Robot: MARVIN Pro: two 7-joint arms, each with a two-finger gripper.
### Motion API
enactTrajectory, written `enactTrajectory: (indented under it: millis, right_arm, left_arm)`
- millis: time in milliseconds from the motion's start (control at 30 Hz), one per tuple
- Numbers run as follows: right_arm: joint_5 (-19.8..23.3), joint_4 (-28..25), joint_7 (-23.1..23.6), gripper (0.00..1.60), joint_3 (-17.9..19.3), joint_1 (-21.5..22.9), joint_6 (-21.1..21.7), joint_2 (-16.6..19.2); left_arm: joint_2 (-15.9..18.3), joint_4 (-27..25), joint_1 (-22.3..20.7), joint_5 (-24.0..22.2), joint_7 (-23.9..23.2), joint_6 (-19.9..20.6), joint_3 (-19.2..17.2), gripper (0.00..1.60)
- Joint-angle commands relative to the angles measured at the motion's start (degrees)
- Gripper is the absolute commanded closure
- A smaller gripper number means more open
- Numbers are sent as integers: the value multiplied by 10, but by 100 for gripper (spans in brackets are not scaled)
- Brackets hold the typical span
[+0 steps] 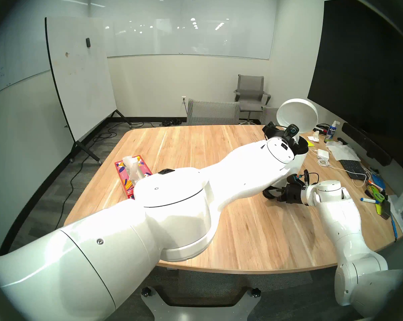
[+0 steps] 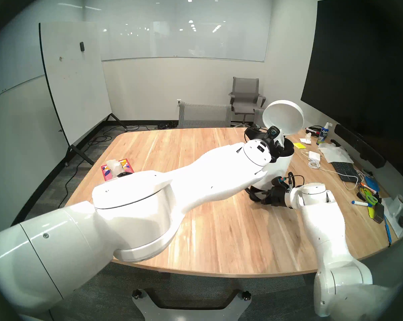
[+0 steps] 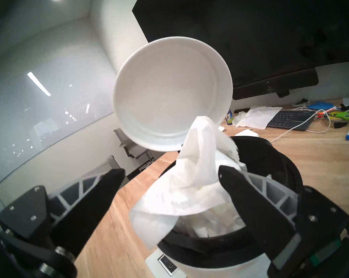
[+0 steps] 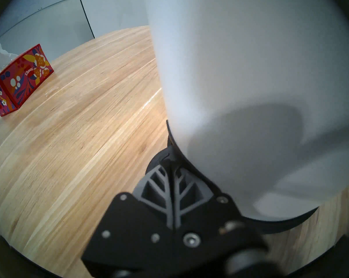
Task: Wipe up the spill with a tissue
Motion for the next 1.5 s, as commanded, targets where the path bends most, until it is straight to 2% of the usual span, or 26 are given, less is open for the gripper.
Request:
enactTrajectory:
  millis: [0, 167, 567, 933, 1467]
  right_arm:
    - [-5, 9, -3, 160, -2, -14, 2, 4]
    - [-4, 9, -3, 160, -2, -14, 2, 4]
    - [-4, 9, -2, 160, -2, -13, 2, 4]
    - [-4, 9, -3, 160, -2, -14, 2, 4]
    - [-5, 10, -4, 160, -3, -15, 3, 5]
  left_arm:
    - [-5, 0, -1, 0, 1, -2, 6, 0]
    - [-5, -5, -36, -4, 5, -2, -3, 0]
    - [-5, -9, -85, -15, 6, 0, -20, 0]
    - [-5, -14, -105, -25, 6, 0, -26, 0]
    - [-5, 12, -133, -41, 13, -9, -44, 0]
